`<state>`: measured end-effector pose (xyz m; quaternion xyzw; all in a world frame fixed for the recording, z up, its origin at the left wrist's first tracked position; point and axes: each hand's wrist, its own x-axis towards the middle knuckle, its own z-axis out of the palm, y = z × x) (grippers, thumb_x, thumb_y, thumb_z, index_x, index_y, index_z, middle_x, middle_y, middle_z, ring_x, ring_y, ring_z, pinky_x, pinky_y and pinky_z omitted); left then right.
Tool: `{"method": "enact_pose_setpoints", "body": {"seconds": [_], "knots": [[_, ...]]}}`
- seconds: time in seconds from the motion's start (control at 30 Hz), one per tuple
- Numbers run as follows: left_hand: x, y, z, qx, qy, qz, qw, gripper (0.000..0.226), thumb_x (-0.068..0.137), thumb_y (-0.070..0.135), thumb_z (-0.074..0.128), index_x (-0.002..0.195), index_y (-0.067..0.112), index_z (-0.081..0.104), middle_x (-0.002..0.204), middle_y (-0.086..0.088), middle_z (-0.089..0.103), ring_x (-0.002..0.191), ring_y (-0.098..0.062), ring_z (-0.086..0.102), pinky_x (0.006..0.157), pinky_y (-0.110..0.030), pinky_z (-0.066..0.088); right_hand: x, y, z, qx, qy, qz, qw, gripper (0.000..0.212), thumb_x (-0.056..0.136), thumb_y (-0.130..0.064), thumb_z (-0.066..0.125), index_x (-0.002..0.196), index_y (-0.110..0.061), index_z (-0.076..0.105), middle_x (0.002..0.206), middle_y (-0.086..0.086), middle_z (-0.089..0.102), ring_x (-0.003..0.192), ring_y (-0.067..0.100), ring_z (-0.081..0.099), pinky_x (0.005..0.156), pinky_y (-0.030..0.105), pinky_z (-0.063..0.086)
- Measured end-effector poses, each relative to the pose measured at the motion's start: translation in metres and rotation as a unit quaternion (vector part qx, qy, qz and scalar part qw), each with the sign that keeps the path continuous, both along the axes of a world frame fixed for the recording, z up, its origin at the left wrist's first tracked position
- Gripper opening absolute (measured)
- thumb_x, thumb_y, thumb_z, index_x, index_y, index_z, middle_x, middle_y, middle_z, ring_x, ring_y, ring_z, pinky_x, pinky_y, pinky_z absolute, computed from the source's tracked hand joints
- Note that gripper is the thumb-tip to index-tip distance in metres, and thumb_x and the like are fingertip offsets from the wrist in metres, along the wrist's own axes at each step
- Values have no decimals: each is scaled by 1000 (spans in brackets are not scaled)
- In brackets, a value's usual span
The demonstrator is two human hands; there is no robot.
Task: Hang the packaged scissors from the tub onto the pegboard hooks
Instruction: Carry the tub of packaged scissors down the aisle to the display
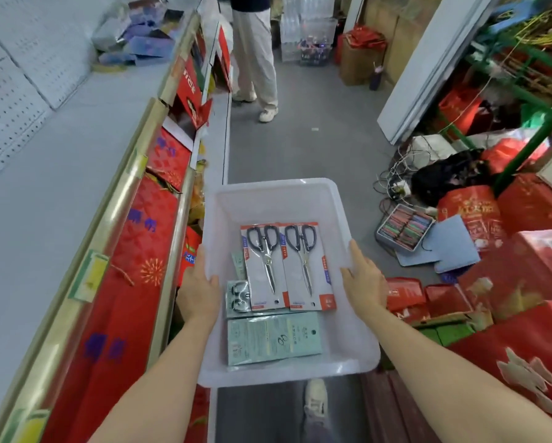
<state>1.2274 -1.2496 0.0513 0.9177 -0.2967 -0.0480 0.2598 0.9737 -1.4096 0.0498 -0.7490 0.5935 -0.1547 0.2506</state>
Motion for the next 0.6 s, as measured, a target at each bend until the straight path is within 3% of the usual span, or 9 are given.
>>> {"method": "enact_pose_setpoints", "body": {"seconds": [0.47,0.6], "knots": [[138,-182,-99,-24,49,50,997,73,90,10,60,152,31,29,105,-19,56,91,-37,59,77,-38,45,147,-197,-86,37,32,33,998,66,99,-26,51,155,-32,18,114,10,59,96,32,60,84,40,49],[177,-218,-132,-14,46,51,998,75,87,8,62,151,31,31,106,-18,58,90,-37,60,77,-43,51,186,-231,-117,47,32,24,998,65,99,-25,52,155,-33,19,109,8,59,90,30,60,79,38,48]]}}
